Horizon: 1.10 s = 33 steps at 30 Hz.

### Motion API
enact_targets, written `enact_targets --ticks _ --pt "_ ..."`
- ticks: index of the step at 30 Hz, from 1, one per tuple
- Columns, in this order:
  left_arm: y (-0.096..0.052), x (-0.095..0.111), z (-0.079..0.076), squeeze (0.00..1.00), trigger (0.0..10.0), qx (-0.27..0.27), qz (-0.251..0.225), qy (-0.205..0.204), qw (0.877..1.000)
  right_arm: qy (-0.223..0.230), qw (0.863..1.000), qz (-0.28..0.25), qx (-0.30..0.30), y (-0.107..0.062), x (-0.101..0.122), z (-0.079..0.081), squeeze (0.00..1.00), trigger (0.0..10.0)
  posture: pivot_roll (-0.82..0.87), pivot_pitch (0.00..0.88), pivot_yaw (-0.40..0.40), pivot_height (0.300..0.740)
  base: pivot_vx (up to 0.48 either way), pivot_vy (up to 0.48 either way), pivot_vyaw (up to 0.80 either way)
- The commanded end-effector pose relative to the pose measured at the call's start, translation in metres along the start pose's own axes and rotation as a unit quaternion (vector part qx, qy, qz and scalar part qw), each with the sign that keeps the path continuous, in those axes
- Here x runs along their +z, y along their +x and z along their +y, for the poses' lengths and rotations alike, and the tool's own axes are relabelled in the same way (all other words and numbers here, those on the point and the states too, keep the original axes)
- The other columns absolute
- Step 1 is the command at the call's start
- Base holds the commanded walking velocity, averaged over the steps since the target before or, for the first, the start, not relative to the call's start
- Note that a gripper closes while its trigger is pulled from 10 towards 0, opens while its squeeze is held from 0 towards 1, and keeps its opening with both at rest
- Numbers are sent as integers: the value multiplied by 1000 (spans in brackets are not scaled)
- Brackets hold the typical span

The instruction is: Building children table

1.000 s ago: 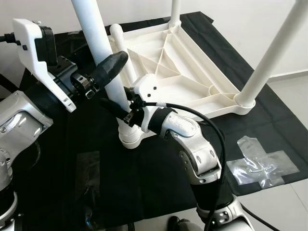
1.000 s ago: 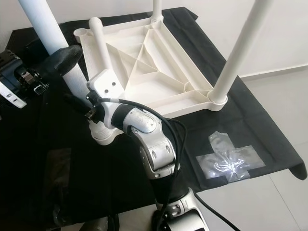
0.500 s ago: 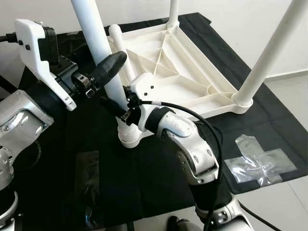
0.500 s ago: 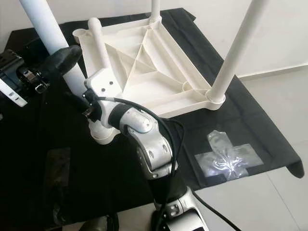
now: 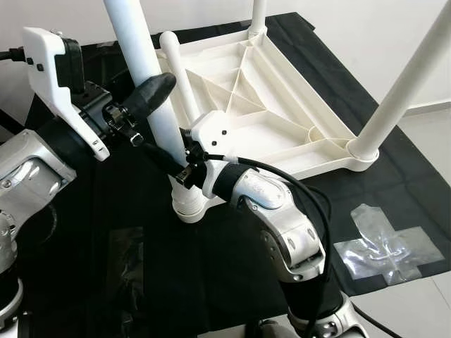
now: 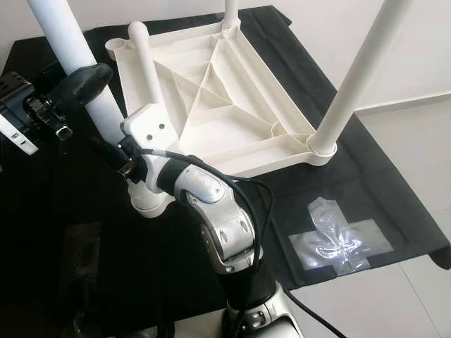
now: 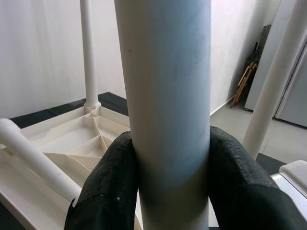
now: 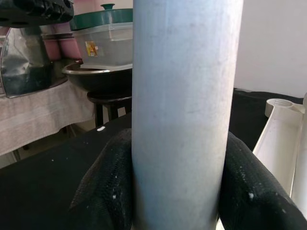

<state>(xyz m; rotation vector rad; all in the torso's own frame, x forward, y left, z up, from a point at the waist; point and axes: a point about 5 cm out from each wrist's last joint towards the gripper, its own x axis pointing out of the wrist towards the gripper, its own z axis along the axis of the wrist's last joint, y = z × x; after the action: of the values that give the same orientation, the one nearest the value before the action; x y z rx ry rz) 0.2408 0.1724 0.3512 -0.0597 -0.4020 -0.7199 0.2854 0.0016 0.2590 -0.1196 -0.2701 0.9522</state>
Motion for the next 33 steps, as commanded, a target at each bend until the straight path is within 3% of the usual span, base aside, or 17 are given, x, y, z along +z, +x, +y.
enact_targets --ticks 1,3,4,5,6,8,9,10,16,17,19,23,24,26,30,31,33 --pt "0 -4 -5 0 0 -21 27 12 999 0 998 55 40 3 -21 16 0 0 47 253 13 740 0 0 0" --pt "-1 -3 -5 0 0 -21 26 14 999 -2 998 56 42 3 -20 17 0 0 47 253 13 740 0 0 0" --pt "-2 -2 -5 0 0 -22 26 16 999 -1 998 52 43 2 -18 15 0 2039 49 253 14 740 0 0 0" --pt "-2 -2 -5 0 0 -22 26 16 999 -1 998 52 43 2 -18 15 0 2039 49 253 14 740 0 0 0" --pt "-3 -2 -6 0 0 -27 24 17 999 9 998 42 45 2 -15 12 0 10000 49 252 14 740 0 0 0" --pt "-4 -1 -8 0 0 -31 24 17 999 17 998 35 46 2 -13 9 0 10000 49 252 14 740 0 0 0" --pt "-5 -1 -11 0 0 -42 25 14 999 34 997 18 66 1 -9 6 298 10000 50 251 15 740 0 0 0" --pt "-8 -1 -16 0 0 -57 24 12 998 51 992 -3 114 -1 -3 1 1000 10000 51 251 14 740 0 0 0" --pt "-16 -5 -31 0 0 -105 26 -5 994 13 977 -26 212 -7 16 -33 1000 10000 56 249 6 740 0 0 0" --pt "-18 -9 -38 0 0 -121 33 -9 992 -12 969 -22 248 -8 23 -47 0 10000 62 248 3 740 0 0 0" --pt "-21 -14 -46 0 0 -138 42 -15 989 -43 954 -14 297 -10 33 -63 0 10000 64 248 3 740 0 0 0" --pt "-20 -16 -47 0 0 -140 43 -16 989 -44 946 -12 321 -8 37 -67 0 10000 65 248 3 740 0 0 0" --pt "-19 -16 -48 0 0 -142 44 -16 989 -28 934 -22 355 -5 45 -71 0 10000 70 248 5 740 0 0 0" --pt "-19 -15 -48 0 0 -142 44 -16 989 -24 932 -25 362 -4 47 -71 0 10000 70 248 5 740 0 0 0" --pt "-20 -14 -48 0 0 -142 44 -13 989 1 904 -32 426 -1 50 -74 0 10000 81 248 5 740 0 0 0" --pt "-20 -13 -48 0 0 -143 44 -13 989 9 895 -31 445 1 49 -74 0 0 85 251 5 740 0 0 0" --pt "-21 -13 -49 0 0 -144 44 -14 989 12 889 -30 457 2 49 -74 0 0 85 251 5 740 0 0 0"
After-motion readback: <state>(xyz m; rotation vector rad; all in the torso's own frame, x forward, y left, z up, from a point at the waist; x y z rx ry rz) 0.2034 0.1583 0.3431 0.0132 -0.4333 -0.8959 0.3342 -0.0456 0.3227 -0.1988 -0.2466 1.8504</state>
